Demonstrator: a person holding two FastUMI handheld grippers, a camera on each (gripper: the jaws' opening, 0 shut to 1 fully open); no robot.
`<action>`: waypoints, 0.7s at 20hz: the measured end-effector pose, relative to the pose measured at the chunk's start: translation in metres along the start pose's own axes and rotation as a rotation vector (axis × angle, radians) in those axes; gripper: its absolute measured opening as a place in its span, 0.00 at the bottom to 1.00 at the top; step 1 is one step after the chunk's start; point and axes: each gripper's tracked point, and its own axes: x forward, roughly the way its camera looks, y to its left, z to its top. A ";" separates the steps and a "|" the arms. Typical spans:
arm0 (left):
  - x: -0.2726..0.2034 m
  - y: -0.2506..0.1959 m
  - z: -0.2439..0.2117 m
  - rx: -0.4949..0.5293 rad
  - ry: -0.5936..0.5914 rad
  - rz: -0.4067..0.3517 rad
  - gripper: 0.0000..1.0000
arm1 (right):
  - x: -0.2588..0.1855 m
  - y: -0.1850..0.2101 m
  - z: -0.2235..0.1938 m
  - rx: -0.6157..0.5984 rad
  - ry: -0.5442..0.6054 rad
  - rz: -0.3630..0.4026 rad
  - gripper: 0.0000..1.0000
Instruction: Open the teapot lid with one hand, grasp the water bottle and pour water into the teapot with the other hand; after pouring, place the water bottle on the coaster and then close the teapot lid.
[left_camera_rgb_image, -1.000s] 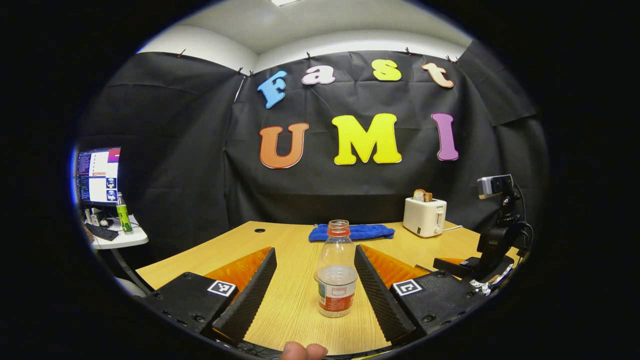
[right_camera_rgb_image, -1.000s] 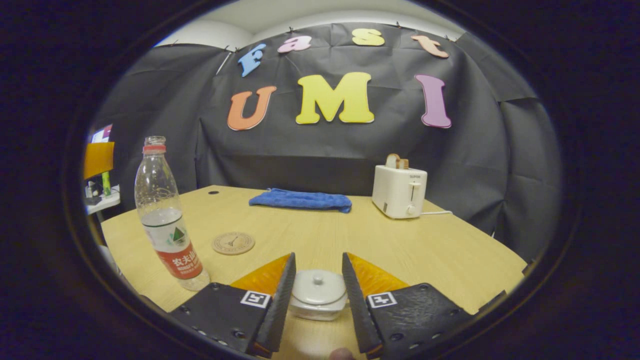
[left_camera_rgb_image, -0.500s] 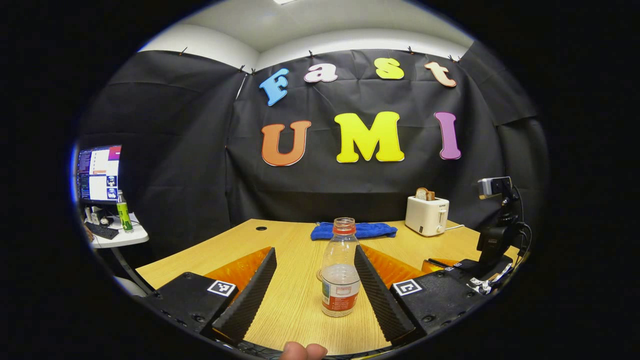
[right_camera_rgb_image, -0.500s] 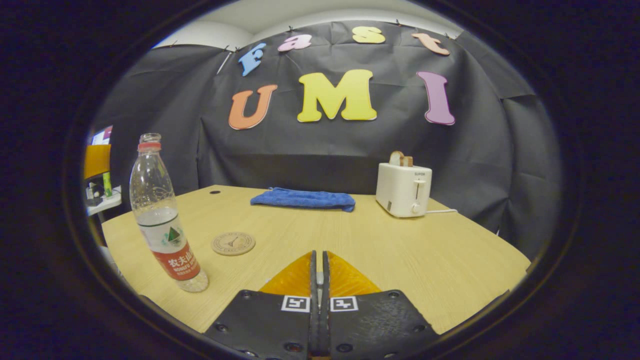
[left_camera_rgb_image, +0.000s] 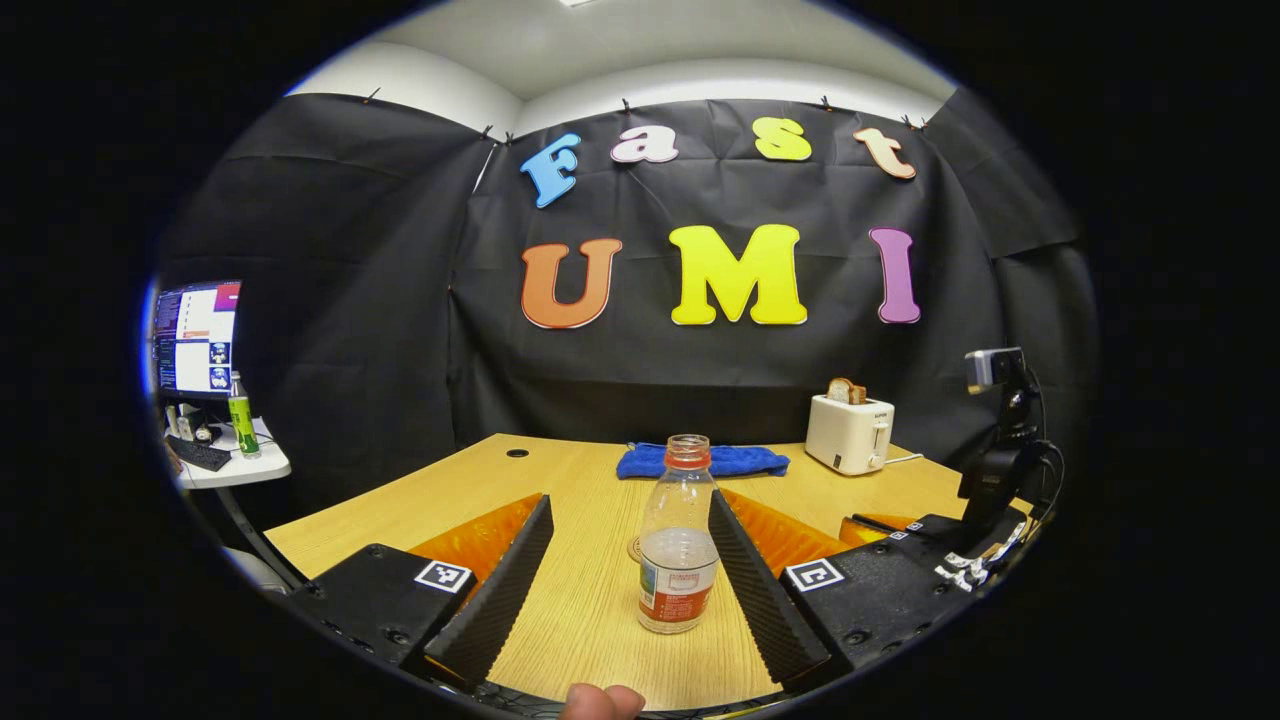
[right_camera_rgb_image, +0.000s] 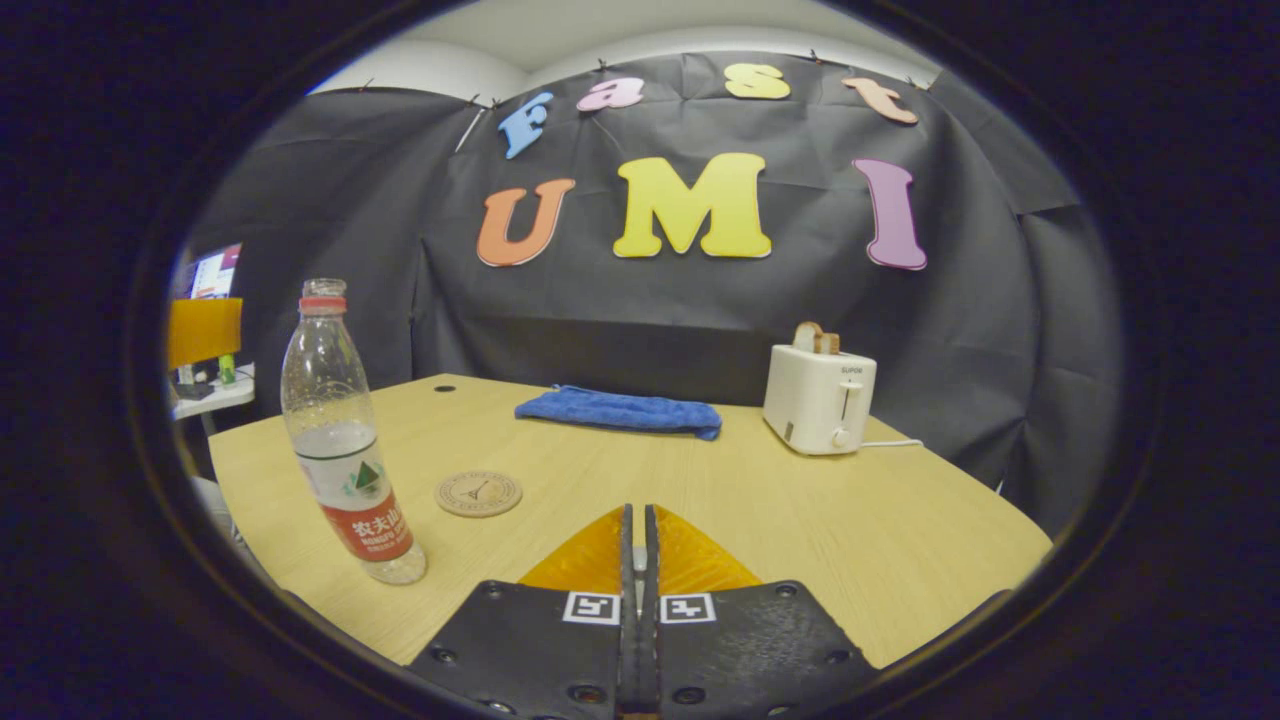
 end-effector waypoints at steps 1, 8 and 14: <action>0.000 -0.001 -0.002 -0.004 0.007 -0.003 0.98 | -0.001 0.001 0.003 0.003 -0.004 0.010 0.00; -0.013 -0.024 -0.054 -0.082 0.124 -0.101 0.98 | -0.034 -0.014 0.019 0.014 -0.036 0.040 0.00; -0.005 -0.042 -0.092 -0.053 0.175 -0.135 0.98 | -0.068 -0.036 0.022 -0.010 -0.056 0.019 0.00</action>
